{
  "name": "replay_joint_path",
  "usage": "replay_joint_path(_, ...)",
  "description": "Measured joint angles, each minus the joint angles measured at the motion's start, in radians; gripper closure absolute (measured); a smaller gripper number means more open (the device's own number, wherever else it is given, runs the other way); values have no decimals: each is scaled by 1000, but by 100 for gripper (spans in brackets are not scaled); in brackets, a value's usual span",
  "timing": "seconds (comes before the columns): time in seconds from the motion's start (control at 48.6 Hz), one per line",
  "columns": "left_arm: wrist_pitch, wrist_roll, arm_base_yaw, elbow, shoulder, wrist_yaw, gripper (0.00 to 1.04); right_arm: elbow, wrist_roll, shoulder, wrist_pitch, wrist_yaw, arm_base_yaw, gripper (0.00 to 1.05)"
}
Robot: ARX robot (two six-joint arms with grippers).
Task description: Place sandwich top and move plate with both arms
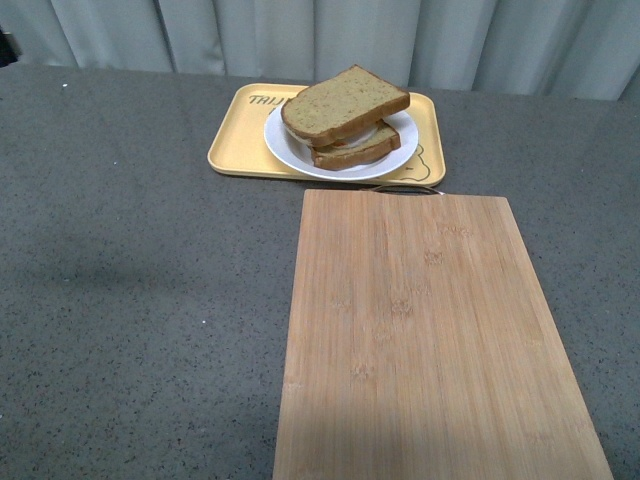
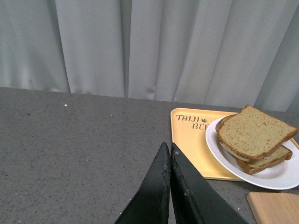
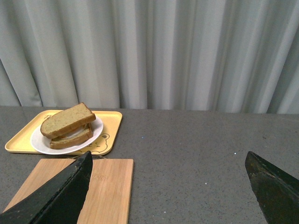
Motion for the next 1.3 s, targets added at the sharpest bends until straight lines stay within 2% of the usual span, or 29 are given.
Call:
replay_joint_path(0.206,-97,6,24,-111,-207,18,101,0,0,0,0,0,0,9)
replay_joint_path(0.268,-111,8,57,-143,-262,67,101,0,0,0,0,0,0,9)
replay_joint_path(0.371,-149,9,79,-196,-346,69,101,0,0,0,0,0,0,9)
replay_joint_path(0.844,-353,10,80,-315,-668,74,101,0,0,0,0,0,0,9)
replay_joint_path(1.297,-739,10,80,-352,-1116,74,101,0,0,0,0,0,0,9)
